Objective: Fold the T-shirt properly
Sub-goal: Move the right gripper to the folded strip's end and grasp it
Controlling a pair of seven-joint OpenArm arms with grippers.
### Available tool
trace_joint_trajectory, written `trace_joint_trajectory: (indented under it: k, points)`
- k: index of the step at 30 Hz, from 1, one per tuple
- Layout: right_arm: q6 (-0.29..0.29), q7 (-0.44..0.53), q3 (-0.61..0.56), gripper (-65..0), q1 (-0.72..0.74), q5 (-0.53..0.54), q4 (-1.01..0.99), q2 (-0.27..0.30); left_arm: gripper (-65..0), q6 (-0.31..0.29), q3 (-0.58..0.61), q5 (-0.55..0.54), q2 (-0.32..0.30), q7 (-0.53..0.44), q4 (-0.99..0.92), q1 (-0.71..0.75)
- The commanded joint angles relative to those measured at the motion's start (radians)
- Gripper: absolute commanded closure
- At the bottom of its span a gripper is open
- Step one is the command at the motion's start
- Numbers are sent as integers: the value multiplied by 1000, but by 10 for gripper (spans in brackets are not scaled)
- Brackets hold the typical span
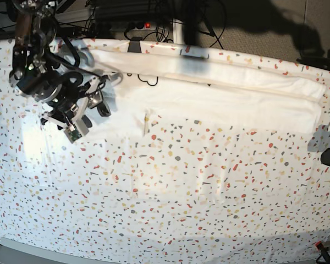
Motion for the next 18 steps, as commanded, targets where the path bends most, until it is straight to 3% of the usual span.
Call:
trace_joint_trajectory:
  k: [1,4,8,11,13,18]
  points:
    - [-4,11,20,-299,-32,-7,38,10,-267,-7,-9,-22,-27,-17,13,-24]
    - [-8,11,76,-299,-136,9,96,10,-267,-8,-9,19,-27,-16,13,-21]
    - [-8,8,153,-299,-255,11,162,10,-273,11,-9,230,-24,-31,11,-4]
    - [-8,3,197,-299,-320,16,220,10,-357,112,-9,204,-25,35,11,19]
    - [-8,-21,214,-299,-351,39,259,10,-387,124,-9,156,-21,68,11,40]
    - [-8,-41,215,-298,-410,53,314,10,-387,122,-7,133,6,58,11,117]
